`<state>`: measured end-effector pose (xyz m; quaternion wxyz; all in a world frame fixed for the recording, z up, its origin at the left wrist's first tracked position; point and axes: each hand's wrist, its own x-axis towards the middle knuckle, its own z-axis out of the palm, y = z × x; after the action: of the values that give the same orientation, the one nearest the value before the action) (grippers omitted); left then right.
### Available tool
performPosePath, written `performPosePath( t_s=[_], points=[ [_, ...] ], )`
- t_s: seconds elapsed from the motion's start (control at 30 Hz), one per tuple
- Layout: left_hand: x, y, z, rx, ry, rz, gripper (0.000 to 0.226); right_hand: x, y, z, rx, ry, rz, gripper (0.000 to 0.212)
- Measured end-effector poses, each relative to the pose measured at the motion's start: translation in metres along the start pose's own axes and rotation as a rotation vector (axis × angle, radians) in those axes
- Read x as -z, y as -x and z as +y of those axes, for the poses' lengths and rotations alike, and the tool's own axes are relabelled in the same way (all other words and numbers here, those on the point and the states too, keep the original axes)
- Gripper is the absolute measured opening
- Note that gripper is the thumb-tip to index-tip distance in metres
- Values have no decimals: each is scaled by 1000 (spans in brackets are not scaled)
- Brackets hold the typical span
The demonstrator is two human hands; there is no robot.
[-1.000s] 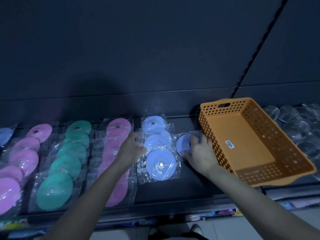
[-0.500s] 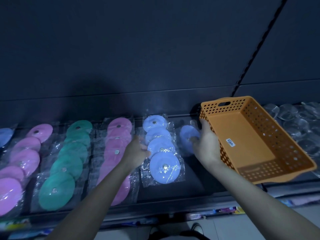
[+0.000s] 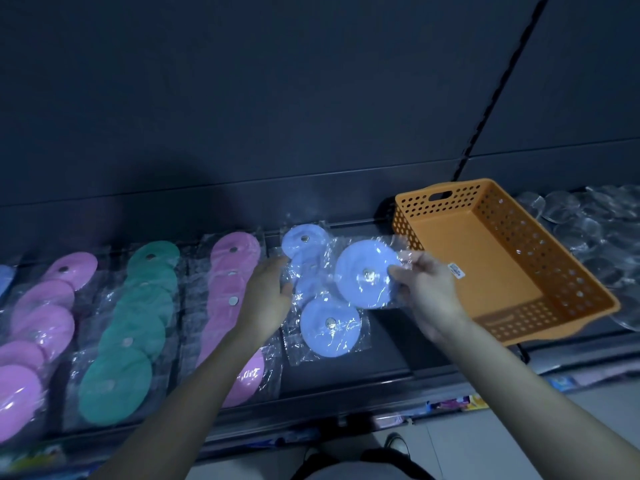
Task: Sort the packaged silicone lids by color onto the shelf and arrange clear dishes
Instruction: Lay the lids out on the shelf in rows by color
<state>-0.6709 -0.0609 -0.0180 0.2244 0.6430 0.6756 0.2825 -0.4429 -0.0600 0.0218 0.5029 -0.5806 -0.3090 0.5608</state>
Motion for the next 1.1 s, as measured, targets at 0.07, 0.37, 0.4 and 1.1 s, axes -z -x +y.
performPosePath(
  t_s=[0.07, 0.37, 0.4, 1.1],
  points=[
    [2, 3, 0, 5, 15, -5, 36, 4, 7, 12, -144, 35, -108, 18],
    [2, 8, 4, -10, 16, -92, 22, 12, 22, 55, -24, 694, -199, 23],
    [2, 8, 4, -26, 7, -93, 24, 12, 22, 55, 24, 814, -203, 24],
    [-19, -19, 2, 35, -139, -424, 62, 4, 11, 70, 567, 1493, -668, 84]
  ],
)
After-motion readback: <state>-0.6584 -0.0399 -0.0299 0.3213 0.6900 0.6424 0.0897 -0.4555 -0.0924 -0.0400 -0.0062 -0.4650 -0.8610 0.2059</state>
